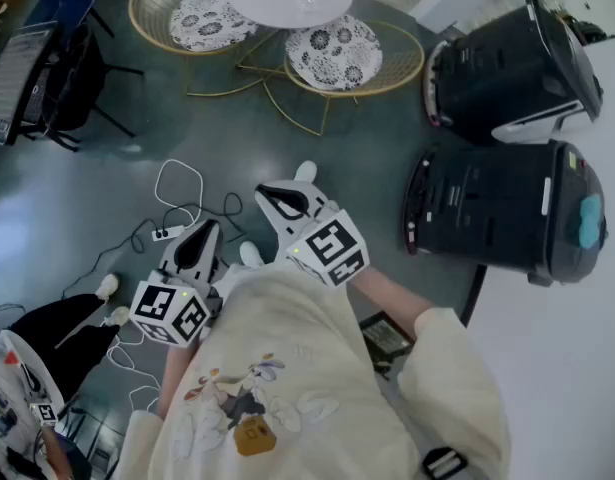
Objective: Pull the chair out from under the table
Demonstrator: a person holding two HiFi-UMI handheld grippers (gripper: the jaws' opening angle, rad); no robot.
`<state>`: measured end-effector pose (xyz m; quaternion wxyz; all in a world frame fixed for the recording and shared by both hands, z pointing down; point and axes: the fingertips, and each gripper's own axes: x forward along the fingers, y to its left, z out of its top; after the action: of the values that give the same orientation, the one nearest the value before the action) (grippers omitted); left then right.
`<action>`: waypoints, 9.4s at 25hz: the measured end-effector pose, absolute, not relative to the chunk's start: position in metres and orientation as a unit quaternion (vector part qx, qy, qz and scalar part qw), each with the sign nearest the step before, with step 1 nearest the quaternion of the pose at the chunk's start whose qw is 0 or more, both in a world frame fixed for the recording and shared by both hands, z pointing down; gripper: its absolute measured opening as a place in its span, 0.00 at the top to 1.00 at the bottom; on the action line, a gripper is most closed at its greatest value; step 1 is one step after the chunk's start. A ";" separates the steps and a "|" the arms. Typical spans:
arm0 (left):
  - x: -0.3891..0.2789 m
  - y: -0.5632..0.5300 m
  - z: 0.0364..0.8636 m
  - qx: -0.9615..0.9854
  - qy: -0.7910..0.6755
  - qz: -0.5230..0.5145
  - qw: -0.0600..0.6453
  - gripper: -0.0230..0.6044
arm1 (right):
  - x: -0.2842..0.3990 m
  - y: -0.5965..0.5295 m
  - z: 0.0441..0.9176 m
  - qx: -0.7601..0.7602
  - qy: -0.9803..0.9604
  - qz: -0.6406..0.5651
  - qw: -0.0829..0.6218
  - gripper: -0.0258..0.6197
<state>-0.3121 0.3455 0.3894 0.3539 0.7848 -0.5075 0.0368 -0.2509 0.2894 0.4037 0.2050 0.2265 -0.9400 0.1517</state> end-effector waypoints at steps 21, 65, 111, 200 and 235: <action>-0.128 0.381 0.380 0.843 -0.421 0.095 0.320 0.91 | -0.097 0.347 0.386 0.266 -0.933 0.195 0.147 0.95; -0.055 0.053 0.398 0.878 -0.327 0.117 0.329 0.91 | 0.020 0.025 0.418 0.393 -0.868 0.274 0.128 0.94; -0.100 -0.119 0.465 0.764 -0.483 0.187 0.385 0.92 | 0.148 -0.232 0.702 0.544 -0.615 0.521 0.235 0.83; 0.088 0.031 0.460 0.826 -0.379 0.213 0.359 0.92 | 0.333 -0.012 0.723 0.600 -0.472 0.613 0.206 0.86; 0.117 0.036 0.434 0.851 -0.375 0.175 0.324 0.92 | 0.323 -0.004 0.614 0.564 -0.555 0.589 0.162 0.86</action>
<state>0.1169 0.0360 0.4343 0.3235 0.8509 -0.3753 0.1746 0.3233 -0.0037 0.6145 0.1625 0.5640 -0.5551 0.5894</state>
